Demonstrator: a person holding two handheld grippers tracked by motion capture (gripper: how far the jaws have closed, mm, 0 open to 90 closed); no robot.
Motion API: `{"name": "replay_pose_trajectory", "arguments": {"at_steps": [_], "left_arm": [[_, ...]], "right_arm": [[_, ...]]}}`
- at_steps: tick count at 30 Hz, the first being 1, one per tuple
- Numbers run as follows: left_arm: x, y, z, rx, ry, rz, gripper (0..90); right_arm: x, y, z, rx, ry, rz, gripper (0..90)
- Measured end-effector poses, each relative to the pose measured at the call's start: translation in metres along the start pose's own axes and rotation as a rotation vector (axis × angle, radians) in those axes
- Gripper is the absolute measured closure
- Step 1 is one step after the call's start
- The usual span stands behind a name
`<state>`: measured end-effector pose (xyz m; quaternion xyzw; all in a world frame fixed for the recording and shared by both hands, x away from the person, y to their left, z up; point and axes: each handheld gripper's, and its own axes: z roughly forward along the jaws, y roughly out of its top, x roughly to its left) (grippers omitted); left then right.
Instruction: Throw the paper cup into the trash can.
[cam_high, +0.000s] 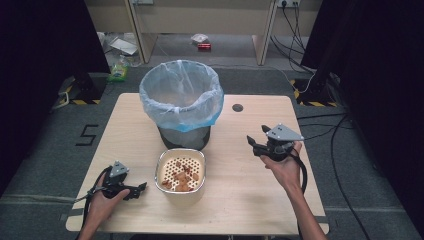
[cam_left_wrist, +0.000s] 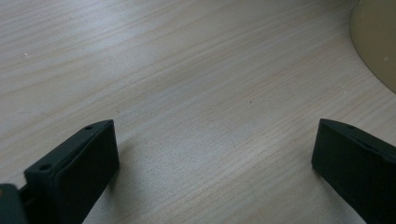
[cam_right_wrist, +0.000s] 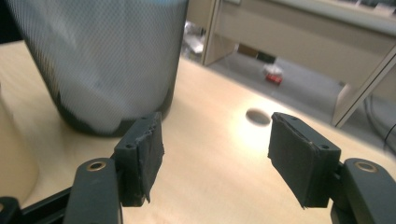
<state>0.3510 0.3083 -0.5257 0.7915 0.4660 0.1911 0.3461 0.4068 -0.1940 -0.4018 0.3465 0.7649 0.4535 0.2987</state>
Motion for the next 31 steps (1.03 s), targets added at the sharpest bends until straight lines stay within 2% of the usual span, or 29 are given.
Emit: {"name": "replay_pose_trajectory", "arguments": {"at_steps": [3,15,21,31], "left_arm": [[0.0,0.0,0.0,0.0,0.0,0.0,0.0],[0.0,0.0,0.0,0.0,0.0,0.0,0.0],[0.0,0.0,0.0,0.0,0.0,0.0,0.0],[0.0,0.0,0.0,0.0,-0.001,0.0,0.0]], "right_arm": [[0.003,-0.015,0.002,0.03,0.009,0.013,35.3],[0.014,-0.054,0.006,0.1,0.022,0.032,33.7],[0.023,-0.077,0.015,0.206,0.057,0.027,32.2],[0.025,-0.092,0.025,0.313,0.066,0.047,28.2]]}}
